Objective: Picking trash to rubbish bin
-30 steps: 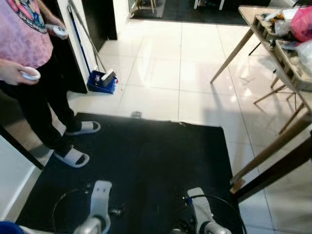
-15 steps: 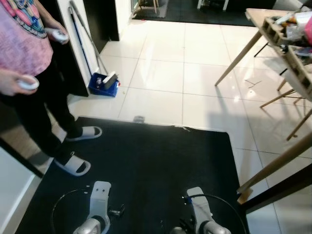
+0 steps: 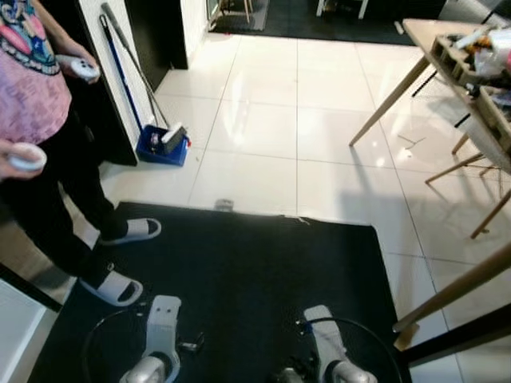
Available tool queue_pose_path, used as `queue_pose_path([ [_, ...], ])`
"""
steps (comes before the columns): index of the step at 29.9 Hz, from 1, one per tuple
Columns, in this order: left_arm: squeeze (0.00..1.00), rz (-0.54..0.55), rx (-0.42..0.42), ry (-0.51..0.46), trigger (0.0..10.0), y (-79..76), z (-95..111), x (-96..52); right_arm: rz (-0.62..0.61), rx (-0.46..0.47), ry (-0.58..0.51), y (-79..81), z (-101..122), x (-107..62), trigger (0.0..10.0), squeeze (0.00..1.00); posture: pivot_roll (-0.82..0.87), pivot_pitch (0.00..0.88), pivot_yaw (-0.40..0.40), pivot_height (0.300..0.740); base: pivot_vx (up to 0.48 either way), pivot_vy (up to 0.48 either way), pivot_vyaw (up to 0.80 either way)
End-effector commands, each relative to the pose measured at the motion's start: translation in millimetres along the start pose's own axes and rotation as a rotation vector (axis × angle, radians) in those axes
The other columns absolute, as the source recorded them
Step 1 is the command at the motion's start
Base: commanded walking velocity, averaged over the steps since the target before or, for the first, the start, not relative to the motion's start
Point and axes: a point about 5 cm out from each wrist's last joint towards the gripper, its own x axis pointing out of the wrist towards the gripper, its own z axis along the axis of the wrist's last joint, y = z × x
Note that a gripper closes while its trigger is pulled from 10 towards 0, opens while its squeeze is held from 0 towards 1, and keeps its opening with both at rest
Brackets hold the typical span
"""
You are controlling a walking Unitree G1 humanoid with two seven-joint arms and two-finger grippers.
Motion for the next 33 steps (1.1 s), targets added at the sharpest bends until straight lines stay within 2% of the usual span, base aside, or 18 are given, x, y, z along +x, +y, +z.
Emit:
queue_pose_path([
  [1, 0.0, 0.014, -0.017, 0.047, 10.0, 2.8, -14.1, -5.8, 0.015, 0.003, 0.018, 6.1, -6.1, -0.1, 10.0, 0.0, -0.04, 0.159, -0.007, 0.74, 0.319, 0.0, 0.0],
  [4, 0.0, 0.014, -0.018, 0.047, 10.0, 2.7, -14.1, -5.8, 0.016, 0.003, 0.019, 6.0, -6.2, -0.1, 10.0, 0.0, -0.04, 0.159, -0.007, 0.74, 0.319, 0.0, 0.0],
  [15, 0.0, 0.017, -0.019, 0.047, 10.0, 3.0, -14.0, -5.8, 0.026, -0.007, 0.019, 5.8, -5.6, -0.1, 10.0, 0.0, -0.04, 0.16, -0.01, 0.74, 0.314, 0.0, -0.67],
  [33, 0.0, 0.016, -0.016, 0.051, 10.0, 4.0, -16.0, -7.3, 0.042, -0.023, 0.016, 9.0, -4.0, 0.8, 10.0, 0.0, -0.03, 0.159, -0.008, 0.74, 0.309, 0.0, 0.0],
])
